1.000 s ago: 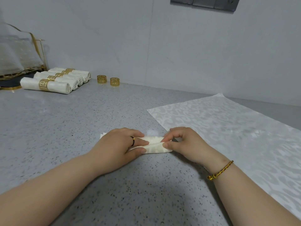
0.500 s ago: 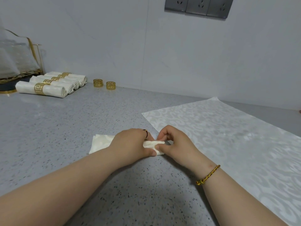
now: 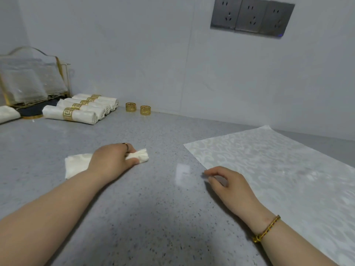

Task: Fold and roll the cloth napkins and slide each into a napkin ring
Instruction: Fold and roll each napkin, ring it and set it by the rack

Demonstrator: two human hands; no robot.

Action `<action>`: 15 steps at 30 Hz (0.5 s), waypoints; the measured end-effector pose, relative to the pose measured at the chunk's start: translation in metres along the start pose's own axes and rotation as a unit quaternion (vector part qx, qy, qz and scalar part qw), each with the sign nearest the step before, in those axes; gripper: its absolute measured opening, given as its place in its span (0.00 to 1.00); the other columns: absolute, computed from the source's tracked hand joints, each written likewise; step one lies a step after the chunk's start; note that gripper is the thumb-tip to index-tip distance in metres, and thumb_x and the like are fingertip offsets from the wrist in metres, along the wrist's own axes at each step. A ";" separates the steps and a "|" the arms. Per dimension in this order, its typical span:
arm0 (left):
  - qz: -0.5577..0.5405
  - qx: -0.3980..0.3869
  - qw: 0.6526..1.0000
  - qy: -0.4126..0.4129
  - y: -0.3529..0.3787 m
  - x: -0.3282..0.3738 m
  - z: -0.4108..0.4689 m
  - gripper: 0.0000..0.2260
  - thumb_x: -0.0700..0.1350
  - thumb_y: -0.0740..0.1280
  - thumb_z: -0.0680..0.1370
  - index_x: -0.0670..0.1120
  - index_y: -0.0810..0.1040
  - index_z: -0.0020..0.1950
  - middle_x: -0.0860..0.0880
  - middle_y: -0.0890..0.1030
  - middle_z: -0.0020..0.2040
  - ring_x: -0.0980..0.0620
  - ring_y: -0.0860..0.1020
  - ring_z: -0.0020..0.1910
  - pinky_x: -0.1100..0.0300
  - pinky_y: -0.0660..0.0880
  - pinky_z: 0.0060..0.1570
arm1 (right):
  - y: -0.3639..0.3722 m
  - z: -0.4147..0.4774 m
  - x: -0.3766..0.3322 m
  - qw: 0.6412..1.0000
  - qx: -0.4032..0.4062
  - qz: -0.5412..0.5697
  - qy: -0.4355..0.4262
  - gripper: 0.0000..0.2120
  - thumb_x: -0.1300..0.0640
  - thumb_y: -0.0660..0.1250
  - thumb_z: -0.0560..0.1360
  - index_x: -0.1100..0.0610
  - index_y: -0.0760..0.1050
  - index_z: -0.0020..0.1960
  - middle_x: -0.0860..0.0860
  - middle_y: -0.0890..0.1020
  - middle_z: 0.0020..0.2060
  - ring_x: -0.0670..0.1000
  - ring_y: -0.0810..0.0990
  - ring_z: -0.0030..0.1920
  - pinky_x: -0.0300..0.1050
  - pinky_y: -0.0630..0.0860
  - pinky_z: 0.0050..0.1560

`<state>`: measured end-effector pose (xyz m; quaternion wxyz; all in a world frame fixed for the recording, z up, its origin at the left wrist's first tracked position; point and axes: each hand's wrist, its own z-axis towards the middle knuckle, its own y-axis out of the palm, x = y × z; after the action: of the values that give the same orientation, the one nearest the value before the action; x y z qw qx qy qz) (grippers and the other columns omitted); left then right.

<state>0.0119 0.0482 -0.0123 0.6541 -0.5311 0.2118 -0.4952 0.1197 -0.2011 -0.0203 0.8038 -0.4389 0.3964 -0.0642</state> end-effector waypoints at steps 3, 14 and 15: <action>0.006 0.029 0.998 -0.053 -0.007 -0.039 0.010 0.14 0.54 0.64 0.75 0.51 0.77 0.57 0.47 0.81 0.53 0.47 0.77 0.51 0.59 0.62 0.34 | 0.006 0.011 -0.015 0.999 -0.033 -0.027 -0.003 0.10 0.58 0.61 0.77 0.53 0.77 0.56 0.45 0.79 0.54 0.44 0.75 0.57 0.29 0.67 0.53; -0.062 0.010 0.996 -0.066 0.000 -0.071 0.024 0.06 0.56 0.65 0.74 0.58 0.73 0.50 0.53 0.78 0.46 0.53 0.73 0.45 0.64 0.64 0.33 | 0.072 0.179 -0.056 0.966 -0.080 -0.239 -0.049 0.17 0.58 0.56 0.78 0.58 0.68 0.66 0.56 0.72 0.64 0.56 0.67 0.66 0.45 0.64 0.62; -0.073 0.001 0.995 -0.069 0.001 -0.075 0.024 0.05 0.56 0.65 0.74 0.60 0.70 0.47 0.56 0.76 0.43 0.56 0.72 0.43 0.68 0.63 0.33 | 0.088 0.197 -0.055 0.961 -0.084 -0.258 -0.050 0.17 0.58 0.56 0.78 0.59 0.67 0.67 0.57 0.71 0.64 0.57 0.66 0.66 0.47 0.64 0.63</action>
<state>0.0000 0.1250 -0.0232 0.6293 -0.5776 0.1264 -0.5043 0.1970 0.0061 0.0043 0.7390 -0.5948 0.2335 -0.2137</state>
